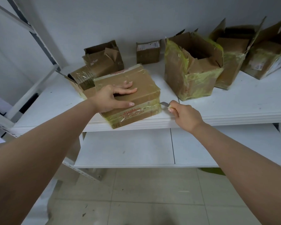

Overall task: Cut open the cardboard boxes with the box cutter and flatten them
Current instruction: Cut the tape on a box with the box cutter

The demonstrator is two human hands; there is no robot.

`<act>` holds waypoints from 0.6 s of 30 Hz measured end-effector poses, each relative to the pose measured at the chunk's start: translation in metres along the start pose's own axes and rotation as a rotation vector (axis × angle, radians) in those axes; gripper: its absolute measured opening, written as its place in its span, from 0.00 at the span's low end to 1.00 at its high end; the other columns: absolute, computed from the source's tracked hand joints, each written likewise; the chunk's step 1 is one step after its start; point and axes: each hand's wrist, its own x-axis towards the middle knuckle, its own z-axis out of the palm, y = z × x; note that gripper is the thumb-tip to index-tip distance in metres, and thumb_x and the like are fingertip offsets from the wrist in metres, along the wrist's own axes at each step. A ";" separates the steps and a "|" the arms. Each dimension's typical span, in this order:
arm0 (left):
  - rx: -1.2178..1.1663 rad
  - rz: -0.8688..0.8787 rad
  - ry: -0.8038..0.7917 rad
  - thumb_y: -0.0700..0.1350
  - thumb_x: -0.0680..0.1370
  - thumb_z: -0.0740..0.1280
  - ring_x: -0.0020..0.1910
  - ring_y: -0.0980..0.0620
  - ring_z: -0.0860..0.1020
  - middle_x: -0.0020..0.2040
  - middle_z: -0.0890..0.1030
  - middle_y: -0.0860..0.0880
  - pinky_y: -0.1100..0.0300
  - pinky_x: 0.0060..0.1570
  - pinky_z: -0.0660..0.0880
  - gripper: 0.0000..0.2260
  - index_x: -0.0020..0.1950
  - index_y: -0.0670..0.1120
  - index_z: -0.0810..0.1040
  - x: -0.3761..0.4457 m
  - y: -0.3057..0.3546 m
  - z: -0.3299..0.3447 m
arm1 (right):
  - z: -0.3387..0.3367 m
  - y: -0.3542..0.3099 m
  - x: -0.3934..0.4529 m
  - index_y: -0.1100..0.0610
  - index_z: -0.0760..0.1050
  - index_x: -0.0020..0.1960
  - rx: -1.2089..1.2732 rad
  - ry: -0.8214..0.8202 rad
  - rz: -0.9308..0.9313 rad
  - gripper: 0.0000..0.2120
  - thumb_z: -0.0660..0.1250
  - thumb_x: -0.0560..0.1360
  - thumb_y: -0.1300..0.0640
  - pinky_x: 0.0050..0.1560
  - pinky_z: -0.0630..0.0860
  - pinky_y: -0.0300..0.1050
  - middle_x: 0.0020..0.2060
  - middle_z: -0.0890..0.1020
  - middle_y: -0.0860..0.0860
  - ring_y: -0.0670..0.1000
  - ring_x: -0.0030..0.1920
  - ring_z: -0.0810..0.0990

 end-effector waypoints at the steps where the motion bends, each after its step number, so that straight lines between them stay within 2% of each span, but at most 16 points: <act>1: 0.001 0.002 0.005 0.61 0.67 0.72 0.74 0.63 0.57 0.73 0.64 0.60 0.49 0.76 0.52 0.27 0.66 0.64 0.73 0.000 0.000 0.000 | -0.001 0.001 -0.001 0.53 0.69 0.53 -0.040 -0.018 0.005 0.06 0.54 0.81 0.58 0.35 0.65 0.44 0.37 0.74 0.53 0.58 0.37 0.72; 4: 0.001 -0.003 0.008 0.62 0.67 0.71 0.74 0.62 0.57 0.74 0.64 0.60 0.49 0.76 0.52 0.27 0.66 0.64 0.73 -0.001 0.000 0.000 | -0.004 -0.004 -0.001 0.51 0.67 0.52 -0.158 -0.085 0.027 0.06 0.55 0.79 0.61 0.37 0.64 0.44 0.38 0.72 0.52 0.57 0.38 0.71; 7: -0.011 -0.012 0.017 0.60 0.67 0.71 0.74 0.62 0.57 0.74 0.64 0.59 0.50 0.76 0.52 0.27 0.66 0.63 0.73 -0.003 0.003 0.001 | -0.007 -0.005 0.000 0.50 0.64 0.49 -0.110 -0.126 0.053 0.05 0.54 0.80 0.59 0.37 0.64 0.44 0.38 0.72 0.52 0.57 0.39 0.71; 12: 0.009 -0.080 0.111 0.59 0.70 0.71 0.75 0.58 0.55 0.76 0.62 0.54 0.53 0.76 0.50 0.26 0.68 0.60 0.72 0.001 0.018 0.014 | -0.005 0.002 -0.003 0.56 0.69 0.50 0.221 0.060 0.165 0.09 0.53 0.82 0.53 0.40 0.71 0.50 0.39 0.76 0.55 0.61 0.42 0.76; 14: 0.045 -0.163 0.200 0.60 0.73 0.70 0.76 0.55 0.54 0.76 0.61 0.52 0.54 0.75 0.50 0.26 0.70 0.59 0.70 0.011 0.028 0.025 | -0.005 -0.001 -0.006 0.59 0.69 0.52 0.290 0.081 0.196 0.12 0.53 0.82 0.52 0.43 0.74 0.53 0.41 0.77 0.58 0.61 0.44 0.76; 18: 0.118 -0.398 0.366 0.63 0.74 0.66 0.77 0.49 0.54 0.77 0.60 0.49 0.47 0.75 0.53 0.28 0.72 0.56 0.68 0.038 0.057 0.049 | -0.005 -0.012 -0.010 0.60 0.70 0.56 0.383 0.081 0.209 0.12 0.53 0.81 0.54 0.47 0.75 0.55 0.45 0.79 0.60 0.62 0.45 0.77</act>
